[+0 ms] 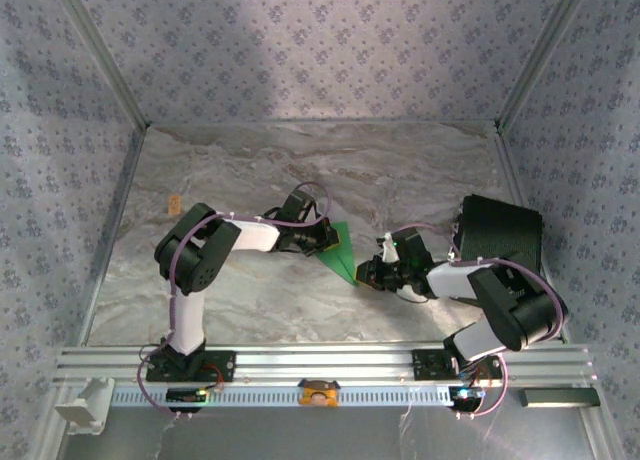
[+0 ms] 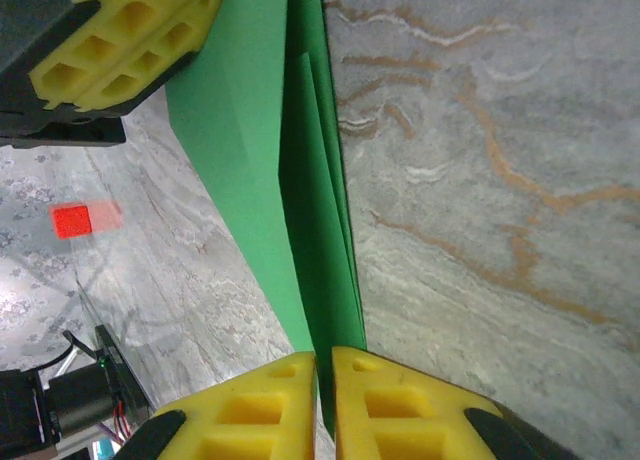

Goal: Fold a paper plane with a square sheet of paper (pick it up from the middle)
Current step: Fourth fold the wing at the center of the table.

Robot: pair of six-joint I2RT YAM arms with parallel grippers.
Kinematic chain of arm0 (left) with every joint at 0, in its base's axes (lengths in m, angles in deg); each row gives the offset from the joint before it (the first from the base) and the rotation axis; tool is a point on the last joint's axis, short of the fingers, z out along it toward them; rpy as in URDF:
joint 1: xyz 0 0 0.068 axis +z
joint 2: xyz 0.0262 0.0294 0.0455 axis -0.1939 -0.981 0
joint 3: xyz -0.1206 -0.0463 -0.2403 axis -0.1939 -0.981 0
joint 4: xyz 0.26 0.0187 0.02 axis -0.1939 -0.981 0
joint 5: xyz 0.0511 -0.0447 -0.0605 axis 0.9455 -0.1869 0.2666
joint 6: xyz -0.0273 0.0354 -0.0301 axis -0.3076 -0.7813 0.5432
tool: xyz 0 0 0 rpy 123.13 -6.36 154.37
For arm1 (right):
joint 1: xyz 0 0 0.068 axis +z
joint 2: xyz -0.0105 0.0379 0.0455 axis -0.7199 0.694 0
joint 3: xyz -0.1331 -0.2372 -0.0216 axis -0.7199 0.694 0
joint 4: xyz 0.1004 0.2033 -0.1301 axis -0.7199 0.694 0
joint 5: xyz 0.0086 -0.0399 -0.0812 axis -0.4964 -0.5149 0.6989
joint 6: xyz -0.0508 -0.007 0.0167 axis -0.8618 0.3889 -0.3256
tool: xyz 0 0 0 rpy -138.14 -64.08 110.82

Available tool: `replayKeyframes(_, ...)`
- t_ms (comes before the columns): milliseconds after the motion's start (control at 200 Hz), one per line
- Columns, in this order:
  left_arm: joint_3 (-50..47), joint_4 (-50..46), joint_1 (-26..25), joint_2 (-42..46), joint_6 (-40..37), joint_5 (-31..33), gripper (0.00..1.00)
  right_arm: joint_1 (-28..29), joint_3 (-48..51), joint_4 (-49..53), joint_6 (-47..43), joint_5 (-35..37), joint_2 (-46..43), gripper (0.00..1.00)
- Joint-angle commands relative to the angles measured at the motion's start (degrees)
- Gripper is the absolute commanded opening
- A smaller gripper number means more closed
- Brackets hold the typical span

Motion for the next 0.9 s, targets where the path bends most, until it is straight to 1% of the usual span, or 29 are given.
replayKeyframes(0, -1.4, -2.8, -0.1, -2.3, -0.4, 1.8, 0.0, 0.0, 1.3, 6.1, -1.5, 0.6, -1.2, 0.14)
replayKeyframes(95, -1.3, -2.6, -0.1, -2.4, -0.3, 1.8, 0.0, 0.0, 1.6, 6.5, -1.6, 0.7, -1.2, 0.12)
replayKeyframes(160, -1.4, -2.6, -0.1, -2.3, -0.3, 1.9, 0.0, 0.1, 1.7, 6.7, -1.6, 0.6, -1.1, 0.08)
replayKeyframes(290, -1.4, -2.6, -0.1, -2.4, -0.3, 1.8, 0.0, 0.1, 1.8, 6.9, -1.8, 0.1, -0.3, 0.05)
replayKeyframes(310, -1.3, -2.6, -0.1, -2.4, -0.3, 1.8, 0.0, 0.1, 1.9, 6.9, -1.7, 0.1, -0.2, 0.05)
replayKeyframes(380, -1.3, -2.6, 0.0, -2.4, -0.3, 1.9, 0.0, 0.1, 2.0, 7.0, -1.5, 0.2, -0.6, 0.11)
replayKeyframes(485, -1.3, -2.5, -0.1, -2.5, -0.1, 1.8, 0.0, -0.1, 1.6, 9.1, -1.8, 0.8, -2.1, 0.13)
replayKeyframes(550, -1.4, -2.5, -0.1, -2.4, -0.2, 1.8, 0.0, -0.1, 1.7, 9.7, -2.1, 0.8, -2.9, 0.13)
replayKeyframes(750, -1.4, -2.4, -0.1, -2.5, -0.1, 1.7, 0.0, -0.1, 1.9, 10.2, -2.5, 0.5, -2.0, 0.07)
replayKeyframes(814, -1.5, -2.4, 0.0, -2.5, -0.1, 1.8, 0.0, -0.1, 2.0, 10.3, -2.5, 0.7, -1.9, 0.06)
replayKeyframes(894, -1.5, -2.4, -0.1, -2.5, -0.1, 1.8, 0.0, -0.1, 2.0, 10.8, -2.5, 1.0, -2.0, 0.08)
